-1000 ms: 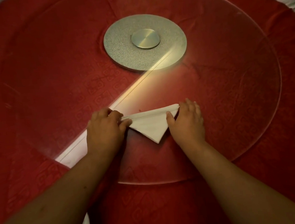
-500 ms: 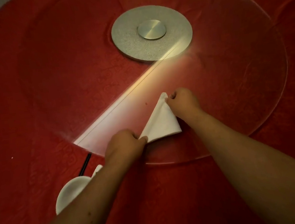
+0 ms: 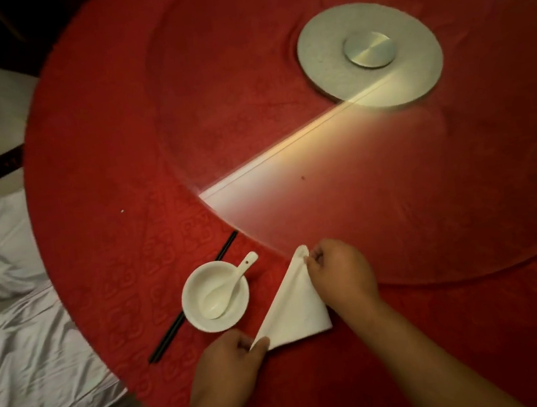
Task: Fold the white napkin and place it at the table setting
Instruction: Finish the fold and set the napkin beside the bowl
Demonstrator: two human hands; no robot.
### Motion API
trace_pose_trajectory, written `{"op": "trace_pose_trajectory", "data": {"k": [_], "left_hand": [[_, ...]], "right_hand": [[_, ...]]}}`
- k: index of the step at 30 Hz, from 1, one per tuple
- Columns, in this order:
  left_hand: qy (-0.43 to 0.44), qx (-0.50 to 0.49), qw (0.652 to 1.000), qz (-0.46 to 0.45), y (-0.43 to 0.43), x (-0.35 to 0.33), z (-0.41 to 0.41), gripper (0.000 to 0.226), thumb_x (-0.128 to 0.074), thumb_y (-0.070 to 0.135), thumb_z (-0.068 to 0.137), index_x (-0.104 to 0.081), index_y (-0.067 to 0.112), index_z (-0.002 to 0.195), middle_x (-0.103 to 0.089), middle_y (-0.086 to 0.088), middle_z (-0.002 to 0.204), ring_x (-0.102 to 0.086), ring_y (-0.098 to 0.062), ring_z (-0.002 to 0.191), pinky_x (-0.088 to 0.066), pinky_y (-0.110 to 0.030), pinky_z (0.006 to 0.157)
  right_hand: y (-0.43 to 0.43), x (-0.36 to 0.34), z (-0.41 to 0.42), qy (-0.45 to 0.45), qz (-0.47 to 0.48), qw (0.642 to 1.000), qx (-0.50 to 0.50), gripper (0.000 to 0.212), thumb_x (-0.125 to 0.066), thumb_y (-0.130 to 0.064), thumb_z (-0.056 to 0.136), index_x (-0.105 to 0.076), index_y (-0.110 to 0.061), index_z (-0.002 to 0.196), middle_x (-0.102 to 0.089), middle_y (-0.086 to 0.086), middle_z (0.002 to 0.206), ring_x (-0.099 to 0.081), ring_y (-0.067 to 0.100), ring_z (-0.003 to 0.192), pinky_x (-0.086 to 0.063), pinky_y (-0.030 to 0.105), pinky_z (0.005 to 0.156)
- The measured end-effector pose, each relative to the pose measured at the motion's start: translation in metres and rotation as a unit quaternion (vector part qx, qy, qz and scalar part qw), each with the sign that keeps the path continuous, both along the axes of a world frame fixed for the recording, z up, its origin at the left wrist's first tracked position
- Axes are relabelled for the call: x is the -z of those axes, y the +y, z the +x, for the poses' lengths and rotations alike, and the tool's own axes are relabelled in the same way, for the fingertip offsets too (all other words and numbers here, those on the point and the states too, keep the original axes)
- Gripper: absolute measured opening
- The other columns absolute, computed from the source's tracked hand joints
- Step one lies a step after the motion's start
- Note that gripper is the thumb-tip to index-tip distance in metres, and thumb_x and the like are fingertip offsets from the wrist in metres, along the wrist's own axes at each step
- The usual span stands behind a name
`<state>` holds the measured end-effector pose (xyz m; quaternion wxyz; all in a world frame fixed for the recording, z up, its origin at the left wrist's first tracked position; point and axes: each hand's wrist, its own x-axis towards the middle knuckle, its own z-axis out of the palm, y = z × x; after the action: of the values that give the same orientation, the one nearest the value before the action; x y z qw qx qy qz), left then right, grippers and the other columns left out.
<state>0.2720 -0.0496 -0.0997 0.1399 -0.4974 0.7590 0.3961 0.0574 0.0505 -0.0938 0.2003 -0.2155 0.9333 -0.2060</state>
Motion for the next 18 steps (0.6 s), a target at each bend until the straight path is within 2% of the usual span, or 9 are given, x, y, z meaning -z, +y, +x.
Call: {"op": "trace_pose_trajectory", "data": {"k": [6, 10, 13, 18], "left_hand": [[-0.022, -0.033, 0.999, -0.013, -0.026, 0.003, 0.054, 0.03, -0.074, 0.061, 0.082, -0.069, 0.035, 0.069, -0.071, 0.009, 0.062, -0.065, -0.003, 0.062, -0.044, -0.027, 0.053], [-0.021, -0.036, 0.999, -0.009, -0.034, 0.006, 0.068, 0.031, -0.073, 0.061, 0.083, -0.07, 0.033, 0.071, -0.071, 0.008, 0.063, -0.066, -0.003, 0.064, -0.053, -0.032, 0.061], [-0.017, -0.039, 0.999, -0.011, -0.036, 0.008, 0.075, 0.032, -0.073, 0.062, 0.082, -0.07, 0.033, 0.07, -0.071, 0.01, 0.062, -0.065, -0.002, 0.062, -0.052, -0.031, 0.059], [-0.02, -0.026, 0.999, -0.013, -0.036, 0.01, 0.077, 0.035, -0.068, 0.068, 0.082, -0.068, 0.034, 0.072, -0.071, 0.01, 0.065, -0.065, -0.001, 0.063, -0.049, -0.029, 0.058]], "right_hand": [[-0.033, 0.014, 0.046, -0.023, 0.008, 0.999, -0.032, 0.023, -0.062, -0.035, 0.092, -0.057, -0.027, 0.071, -0.064, -0.007, 0.078, -0.062, 0.021, 0.074, -0.047, 0.033, 0.06], [-0.048, 0.019, 0.06, -0.03, -0.001, 0.999, -0.027, 0.025, -0.06, -0.039, 0.093, -0.058, -0.026, 0.072, -0.06, -0.009, 0.072, -0.06, 0.02, 0.069, -0.046, 0.033, 0.058], [-0.053, 0.021, 0.066, -0.032, -0.013, 0.999, -0.017, 0.032, -0.058, -0.046, 0.095, -0.056, -0.025, 0.071, -0.061, -0.009, 0.071, -0.059, 0.017, 0.066, -0.045, 0.033, 0.058], [-0.057, 0.021, 0.07, -0.033, -0.012, 0.999, -0.011, 0.036, -0.057, -0.05, 0.096, -0.055, -0.025, 0.071, -0.06, -0.009, 0.07, -0.056, 0.012, 0.062, -0.034, 0.03, 0.054]]}}
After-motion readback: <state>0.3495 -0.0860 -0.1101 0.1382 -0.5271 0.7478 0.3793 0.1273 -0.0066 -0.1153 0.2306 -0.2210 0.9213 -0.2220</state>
